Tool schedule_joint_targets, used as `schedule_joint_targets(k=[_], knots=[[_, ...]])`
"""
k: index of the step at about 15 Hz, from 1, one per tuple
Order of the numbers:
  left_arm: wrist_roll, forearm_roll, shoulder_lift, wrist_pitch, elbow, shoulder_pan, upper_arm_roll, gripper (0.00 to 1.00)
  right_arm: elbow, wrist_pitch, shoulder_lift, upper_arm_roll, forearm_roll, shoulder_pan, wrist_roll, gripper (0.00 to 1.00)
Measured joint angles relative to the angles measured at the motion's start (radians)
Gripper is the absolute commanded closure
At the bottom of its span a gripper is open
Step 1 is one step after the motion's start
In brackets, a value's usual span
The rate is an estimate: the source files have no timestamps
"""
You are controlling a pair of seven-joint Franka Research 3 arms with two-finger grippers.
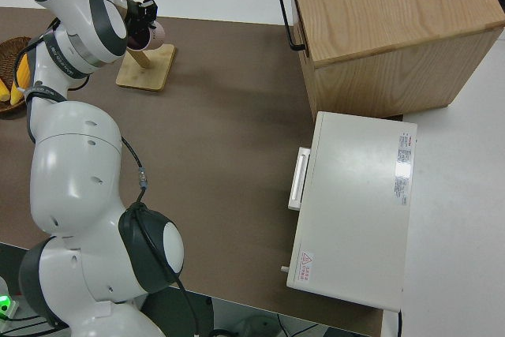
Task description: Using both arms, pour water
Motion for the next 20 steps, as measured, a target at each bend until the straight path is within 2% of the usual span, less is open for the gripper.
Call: schedule_joint_targets(k=[6, 12, 14, 16, 20], knots=[[-0.081, 0.071, -0.045, -0.059, 0.003, -0.001, -0.006, 0.88, 0.000, -0.025, -0.018, -0.002, 0.000, -0.050, -0.054, 1.000], [-0.217, 0.154, -0.095, -0.111, 0.005, -0.012, -0.039, 0.88, 0.000, -0.076, -0.039, -0.008, 0.040, -0.119, -0.161, 1.000], [-0.260, 0.165, -0.109, -0.128, 0.005, -0.026, -0.045, 0.88, 0.000, -0.133, -0.052, -0.020, 0.065, -0.127, -0.165, 1.000], [-0.305, 0.177, -0.125, -0.156, 0.004, -0.044, -0.047, 0.88, 0.000, -0.228, -0.070, -0.043, 0.123, -0.126, -0.165, 1.000], [-0.452, 0.269, -0.170, -0.204, -0.010, -0.102, -0.050, 0.88, 0.002, -0.402, -0.101, -0.123, 0.243, -0.118, -0.136, 1.000]])
